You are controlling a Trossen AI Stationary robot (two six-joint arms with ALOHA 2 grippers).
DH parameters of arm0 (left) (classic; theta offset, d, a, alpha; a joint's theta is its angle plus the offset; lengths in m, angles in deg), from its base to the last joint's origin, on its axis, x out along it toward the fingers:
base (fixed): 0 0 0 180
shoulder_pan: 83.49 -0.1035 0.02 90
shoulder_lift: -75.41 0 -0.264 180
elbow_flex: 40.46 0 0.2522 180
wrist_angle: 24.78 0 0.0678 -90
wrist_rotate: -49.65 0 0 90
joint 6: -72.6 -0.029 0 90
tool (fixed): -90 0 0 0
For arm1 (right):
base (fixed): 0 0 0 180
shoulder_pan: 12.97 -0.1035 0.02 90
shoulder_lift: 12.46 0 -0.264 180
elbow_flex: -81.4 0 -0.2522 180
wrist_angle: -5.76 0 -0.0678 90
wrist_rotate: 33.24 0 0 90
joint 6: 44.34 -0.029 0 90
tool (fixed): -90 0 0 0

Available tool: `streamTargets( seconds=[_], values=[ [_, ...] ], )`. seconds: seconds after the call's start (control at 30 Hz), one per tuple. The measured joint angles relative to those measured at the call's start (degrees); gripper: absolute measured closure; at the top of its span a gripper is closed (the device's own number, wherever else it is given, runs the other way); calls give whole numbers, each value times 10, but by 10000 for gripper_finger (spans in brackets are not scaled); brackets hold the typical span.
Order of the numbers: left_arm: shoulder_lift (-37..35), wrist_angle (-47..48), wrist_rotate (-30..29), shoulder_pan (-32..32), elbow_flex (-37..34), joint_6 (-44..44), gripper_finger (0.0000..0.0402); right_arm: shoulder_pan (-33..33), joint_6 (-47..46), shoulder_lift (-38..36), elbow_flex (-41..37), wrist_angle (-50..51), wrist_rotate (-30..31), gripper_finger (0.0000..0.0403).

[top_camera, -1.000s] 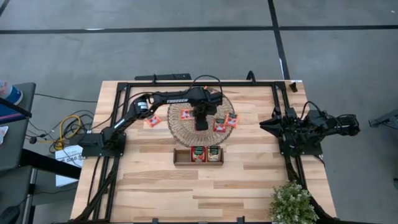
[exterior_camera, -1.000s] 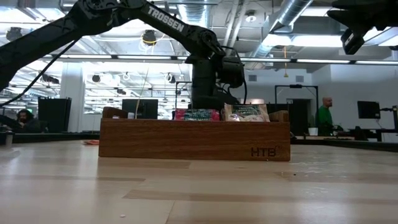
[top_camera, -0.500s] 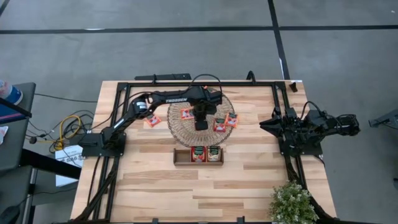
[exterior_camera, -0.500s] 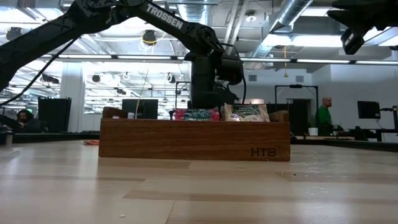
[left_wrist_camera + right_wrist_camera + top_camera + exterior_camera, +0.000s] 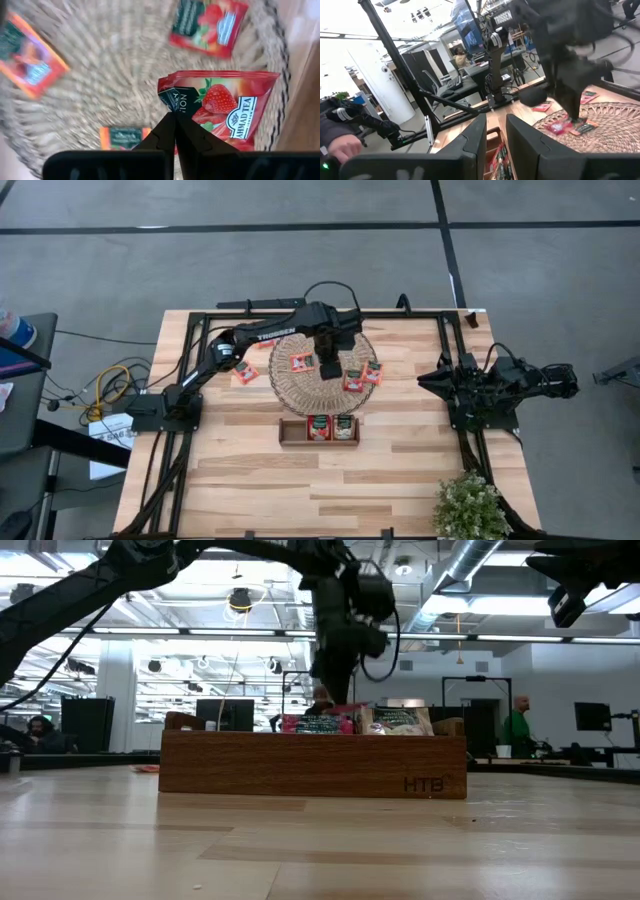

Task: Pick & Place Tea
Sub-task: Put the red tea bag into the middle section of the wooden organizer

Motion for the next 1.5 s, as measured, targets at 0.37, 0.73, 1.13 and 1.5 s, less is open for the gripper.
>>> streamTargets(
  seconds=[0.37, 0.73, 1.13, 1.5],
  values=[
    [-79, 44, -112, 70, -13, 70, 401, 0, 0, 0, 0, 0, 0, 337],
    [-91, 86, -202, 190, -13, 169, 401, 0, 0, 0, 0, 0, 0, 337],
    [-83, 101, -269, 285, -19, 296, 401, 0, 0, 0, 0, 0, 0, 337],
    [-80, 71, -330, 345, -117, 379, 401, 0, 1, 0, 0, 1, 0, 337]
  ],
)
